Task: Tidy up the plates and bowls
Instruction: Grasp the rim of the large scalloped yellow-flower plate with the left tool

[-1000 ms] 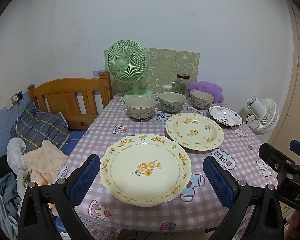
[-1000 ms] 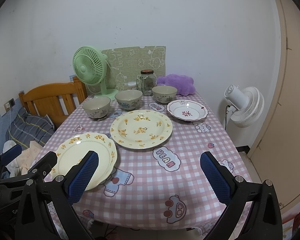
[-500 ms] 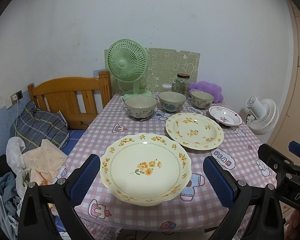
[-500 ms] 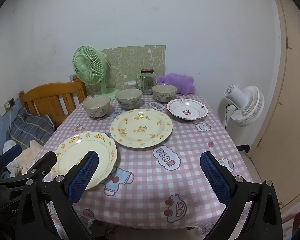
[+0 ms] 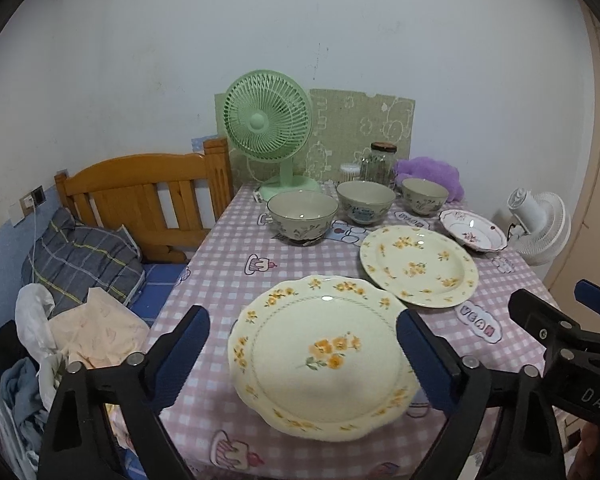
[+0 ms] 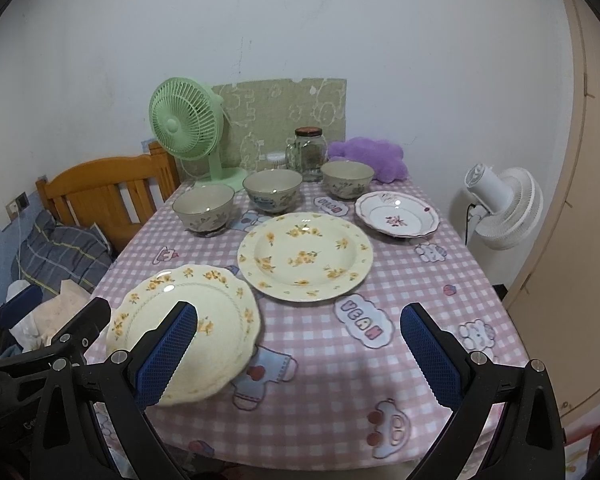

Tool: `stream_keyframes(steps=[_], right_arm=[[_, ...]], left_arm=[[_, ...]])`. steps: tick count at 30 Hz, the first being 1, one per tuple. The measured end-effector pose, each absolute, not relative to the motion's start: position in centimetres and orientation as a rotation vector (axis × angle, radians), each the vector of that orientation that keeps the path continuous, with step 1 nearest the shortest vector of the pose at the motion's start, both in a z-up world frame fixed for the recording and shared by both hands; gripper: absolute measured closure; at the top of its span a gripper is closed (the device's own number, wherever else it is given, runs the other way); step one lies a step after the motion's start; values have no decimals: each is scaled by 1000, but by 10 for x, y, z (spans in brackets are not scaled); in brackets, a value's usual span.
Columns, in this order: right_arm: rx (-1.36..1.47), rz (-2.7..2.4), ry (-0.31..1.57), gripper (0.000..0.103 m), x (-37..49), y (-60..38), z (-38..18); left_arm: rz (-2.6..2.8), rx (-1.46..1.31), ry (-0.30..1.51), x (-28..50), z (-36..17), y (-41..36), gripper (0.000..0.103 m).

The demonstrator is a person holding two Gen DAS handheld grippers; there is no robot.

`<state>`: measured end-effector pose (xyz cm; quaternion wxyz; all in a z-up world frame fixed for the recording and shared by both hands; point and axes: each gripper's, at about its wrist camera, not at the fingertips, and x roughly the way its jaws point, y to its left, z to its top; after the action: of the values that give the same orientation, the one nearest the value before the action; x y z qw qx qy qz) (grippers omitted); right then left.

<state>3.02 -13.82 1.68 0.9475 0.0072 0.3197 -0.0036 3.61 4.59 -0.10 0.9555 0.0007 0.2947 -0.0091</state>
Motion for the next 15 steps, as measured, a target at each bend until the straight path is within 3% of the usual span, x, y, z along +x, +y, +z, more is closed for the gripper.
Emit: stream_keyframes(steps=[15], right_arm=[[53, -42, 876, 9, 110, -75, -46]], left_arm=[[-94, 24, 831, 122, -66, 99, 28]])
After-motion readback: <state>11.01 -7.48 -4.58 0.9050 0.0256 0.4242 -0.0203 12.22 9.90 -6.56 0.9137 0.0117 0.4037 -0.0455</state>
